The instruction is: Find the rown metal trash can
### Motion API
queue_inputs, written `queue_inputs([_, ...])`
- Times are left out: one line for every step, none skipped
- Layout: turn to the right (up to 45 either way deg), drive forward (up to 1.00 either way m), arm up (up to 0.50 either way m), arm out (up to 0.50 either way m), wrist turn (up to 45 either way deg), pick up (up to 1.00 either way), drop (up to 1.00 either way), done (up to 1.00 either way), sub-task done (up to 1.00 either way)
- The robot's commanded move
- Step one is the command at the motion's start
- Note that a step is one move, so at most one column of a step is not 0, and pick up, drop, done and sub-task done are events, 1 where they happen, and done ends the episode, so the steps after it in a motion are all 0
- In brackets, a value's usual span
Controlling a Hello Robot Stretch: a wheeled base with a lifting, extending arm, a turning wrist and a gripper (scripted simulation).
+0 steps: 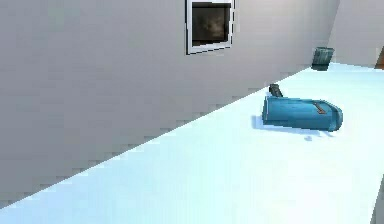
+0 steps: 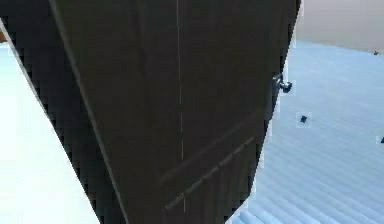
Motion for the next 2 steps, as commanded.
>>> queue_inputs([3.0, 0.00, 0.00, 0.00, 0.0, 0.00, 0.00, 0.00, 0.00])
queue_inputs([0.0, 0.40, 0.00, 0.00, 0.0, 0.00, 0.00, 0.00, 0.00])
